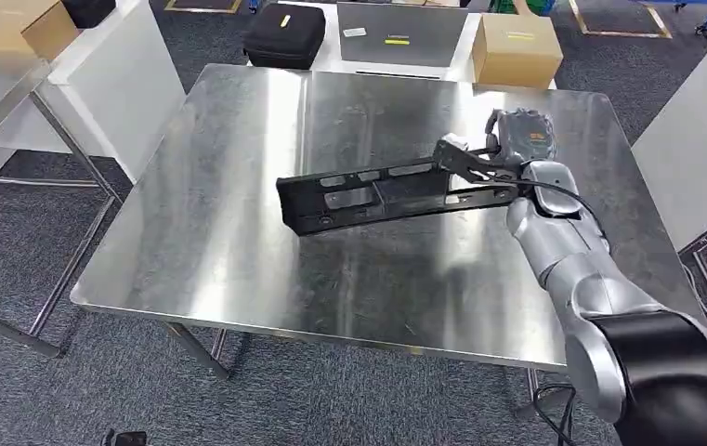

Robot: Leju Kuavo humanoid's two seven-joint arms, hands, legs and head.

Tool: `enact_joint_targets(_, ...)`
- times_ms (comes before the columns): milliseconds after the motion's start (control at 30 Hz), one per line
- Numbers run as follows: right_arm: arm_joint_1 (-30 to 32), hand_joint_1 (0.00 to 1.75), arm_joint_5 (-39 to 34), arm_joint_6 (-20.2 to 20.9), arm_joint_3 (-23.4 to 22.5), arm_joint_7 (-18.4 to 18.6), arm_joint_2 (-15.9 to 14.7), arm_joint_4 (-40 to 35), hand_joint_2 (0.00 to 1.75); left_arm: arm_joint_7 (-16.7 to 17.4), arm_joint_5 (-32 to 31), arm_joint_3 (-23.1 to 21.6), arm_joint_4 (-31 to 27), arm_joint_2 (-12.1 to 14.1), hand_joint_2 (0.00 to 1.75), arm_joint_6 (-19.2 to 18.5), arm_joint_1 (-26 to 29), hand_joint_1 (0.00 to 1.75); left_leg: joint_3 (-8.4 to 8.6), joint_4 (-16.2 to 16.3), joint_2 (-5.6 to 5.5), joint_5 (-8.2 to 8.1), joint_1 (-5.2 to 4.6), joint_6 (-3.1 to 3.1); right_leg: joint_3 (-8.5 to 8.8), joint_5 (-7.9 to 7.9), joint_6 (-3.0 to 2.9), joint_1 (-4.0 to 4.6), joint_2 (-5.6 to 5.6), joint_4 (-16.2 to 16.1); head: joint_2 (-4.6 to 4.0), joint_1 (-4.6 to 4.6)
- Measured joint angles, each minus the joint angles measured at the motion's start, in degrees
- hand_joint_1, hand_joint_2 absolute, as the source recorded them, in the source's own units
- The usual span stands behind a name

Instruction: Take the parts from the cabinet and place them on the table.

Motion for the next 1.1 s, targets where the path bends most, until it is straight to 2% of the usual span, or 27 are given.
enact_joint_targets(267,1.38,1.71,-0.98,-0.81,0.00,0.18,-0.07,0.70,1.75,0.00,0.31,-0.09,-0.35,-0.07,1.75,0.00,0.07,0.00,0.00,0.00,0.00,0.00,0.00,0.00,-0.01,0.00,0.00,0.00,0.00,0.00,0.00,0.00)
enact_joint_targets(500,1.45,1.71,-1.35,-1.92,0.00,-1.57,-0.13,0.70,1.75,0.00,0.68,-0.09,-0.61,-0.17,1.75,-0.09,0.10,0.00,0.00,0.00,0.00,0.00,0.00,0.00,-0.01,0.00,0.00,0.00,0.00,0.00,0.00,0.00)
enact_joint_targets(700,4.27,1.71,-1.33,-4.50,0.00,-3.67,0.37,0.70,1.75,0.00,1.11,-0.11,-0.61,-0.24,1.75,0.15,0.11,0.00,-0.02,0.00,0.00,0.00,0.00,0.00,-0.01,0.00,0.00,0.00,0.00,0.00,0.00,0.00)
enact_joint_targets(800,5.96,1.71,-3.50,-4.94,0.57,-3.78,0.63,0.70,1.75,0.00,1.14,-0.09,-0.61,-0.24,1.75,0.20,0.12,0.00,-0.02,0.00,0.00,0.00,0.01,0.00,-0.01,0.00,0.00,0.00,-0.01,0.00,0.00,0.00)
enact_joint_targets(1000,8.60,1.71,-4.79,-8.76,1.44,-3.98,1.16,0.24,1.75,0.00,1.14,-0.11,-0.61,-0.35,1.75,0.20,0.20,0.00,0.06,-0.01,0.01,-0.02,0.02,-0.01,0.03,-0.01,0.00,0.02,0.01,-0.01,0.00,0.00)
enact_joint_targets(1100,9.53,1.71,-4.37,-8.90,1.73,-4.17,1.31,-0.35,1.75,0.00,1.14,-0.11,-0.61,-0.48,1.75,0.20,0.20,0.00,0.21,-0.03,0.02,-0.05,0.02,-0.02,0.17,-0.01,-0.01,0.03,0.02,-0.03,0.00,0.00)
